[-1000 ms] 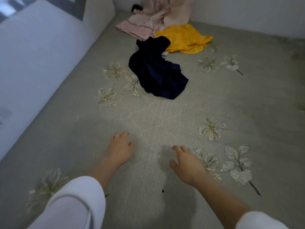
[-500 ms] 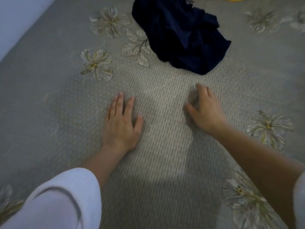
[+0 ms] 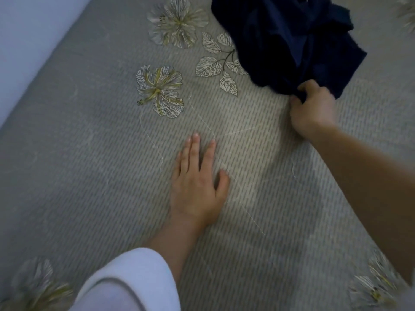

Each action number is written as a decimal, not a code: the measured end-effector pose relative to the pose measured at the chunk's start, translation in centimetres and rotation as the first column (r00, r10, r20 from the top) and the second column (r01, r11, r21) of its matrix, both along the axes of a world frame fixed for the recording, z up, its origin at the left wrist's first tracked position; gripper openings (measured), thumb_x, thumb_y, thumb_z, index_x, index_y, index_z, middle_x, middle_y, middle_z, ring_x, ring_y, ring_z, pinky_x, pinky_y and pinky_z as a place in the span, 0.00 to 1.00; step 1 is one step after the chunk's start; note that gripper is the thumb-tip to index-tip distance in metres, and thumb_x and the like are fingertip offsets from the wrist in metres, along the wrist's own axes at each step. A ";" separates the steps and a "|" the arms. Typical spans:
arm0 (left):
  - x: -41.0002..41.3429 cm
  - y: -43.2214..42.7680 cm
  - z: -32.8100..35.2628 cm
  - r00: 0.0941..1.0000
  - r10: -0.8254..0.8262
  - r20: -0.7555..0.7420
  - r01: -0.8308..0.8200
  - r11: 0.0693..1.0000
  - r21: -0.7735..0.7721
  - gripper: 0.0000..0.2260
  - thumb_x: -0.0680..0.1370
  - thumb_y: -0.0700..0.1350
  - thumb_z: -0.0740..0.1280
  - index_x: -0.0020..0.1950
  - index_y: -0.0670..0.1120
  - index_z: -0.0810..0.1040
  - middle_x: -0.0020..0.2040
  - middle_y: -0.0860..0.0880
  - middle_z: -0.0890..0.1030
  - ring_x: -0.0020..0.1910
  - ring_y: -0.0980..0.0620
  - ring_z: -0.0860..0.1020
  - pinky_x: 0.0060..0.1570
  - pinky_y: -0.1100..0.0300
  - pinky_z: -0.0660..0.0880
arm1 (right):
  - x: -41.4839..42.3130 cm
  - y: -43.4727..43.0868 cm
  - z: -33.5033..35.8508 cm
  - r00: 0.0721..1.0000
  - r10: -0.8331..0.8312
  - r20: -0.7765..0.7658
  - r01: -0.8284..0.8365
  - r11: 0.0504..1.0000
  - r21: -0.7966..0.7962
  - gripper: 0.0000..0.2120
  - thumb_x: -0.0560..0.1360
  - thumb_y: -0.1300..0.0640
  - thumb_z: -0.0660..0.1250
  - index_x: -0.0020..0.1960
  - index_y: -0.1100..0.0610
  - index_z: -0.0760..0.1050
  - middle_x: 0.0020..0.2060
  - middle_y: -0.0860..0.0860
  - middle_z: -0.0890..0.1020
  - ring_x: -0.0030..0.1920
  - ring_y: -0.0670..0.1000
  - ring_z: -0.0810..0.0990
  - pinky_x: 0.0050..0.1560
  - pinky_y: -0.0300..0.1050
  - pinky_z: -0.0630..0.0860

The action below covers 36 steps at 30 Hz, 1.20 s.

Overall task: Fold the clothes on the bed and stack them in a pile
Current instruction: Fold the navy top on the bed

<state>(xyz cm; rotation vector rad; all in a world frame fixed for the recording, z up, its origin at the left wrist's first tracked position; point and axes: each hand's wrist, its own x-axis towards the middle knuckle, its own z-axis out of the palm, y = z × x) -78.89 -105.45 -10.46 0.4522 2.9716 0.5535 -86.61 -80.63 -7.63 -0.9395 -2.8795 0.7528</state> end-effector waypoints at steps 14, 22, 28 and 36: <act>-0.1 -5.5 0.8 0.946 -0.270 0.180 0.281 0.959 -0.040 0.29 0.81 0.57 0.54 0.79 0.49 0.49 0.79 0.48 0.45 0.77 0.53 0.42 0.70 0.61 0.38 | 19.2 -10.1 1.5 0.882 0.454 0.124 -0.440 0.889 -0.127 0.15 0.78 0.46 0.61 0.37 0.54 0.67 0.36 0.50 0.73 0.42 0.51 0.72 0.39 0.46 0.67; 9.7 -5.5 6.4 0.915 -0.160 0.372 0.116 0.984 0.138 0.34 0.78 0.49 0.63 0.77 0.41 0.50 0.76 0.41 0.55 0.73 0.44 0.60 0.70 0.53 0.59 | 30.8 -14.4 3.1 0.789 0.511 0.341 -0.475 0.859 -0.188 0.20 0.77 0.41 0.60 0.38 0.57 0.73 0.32 0.48 0.73 0.35 0.48 0.72 0.35 0.42 0.65; 15.4 -0.3 7.8 0.788 -0.613 0.047 0.612 0.774 -0.163 0.31 0.76 0.55 0.65 0.76 0.56 0.57 0.79 0.49 0.42 0.77 0.47 0.39 0.72 0.47 0.40 | 38.3 -15.2 3.5 0.706 0.526 0.475 -0.496 0.845 -0.200 0.21 0.78 0.39 0.56 0.37 0.54 0.71 0.36 0.50 0.76 0.41 0.51 0.78 0.38 0.42 0.68; 17.1 -7.4 10.2 0.819 -0.561 0.119 0.558 0.828 0.059 0.09 0.75 0.51 0.61 0.36 0.49 0.71 0.34 0.52 0.77 0.36 0.48 0.77 0.37 0.56 0.69 | 46.5 -8.2 5.1 0.764 0.119 0.634 -0.199 0.978 0.055 0.17 0.78 0.43 0.57 0.45 0.55 0.76 0.37 0.49 0.79 0.40 0.51 0.80 0.39 0.43 0.73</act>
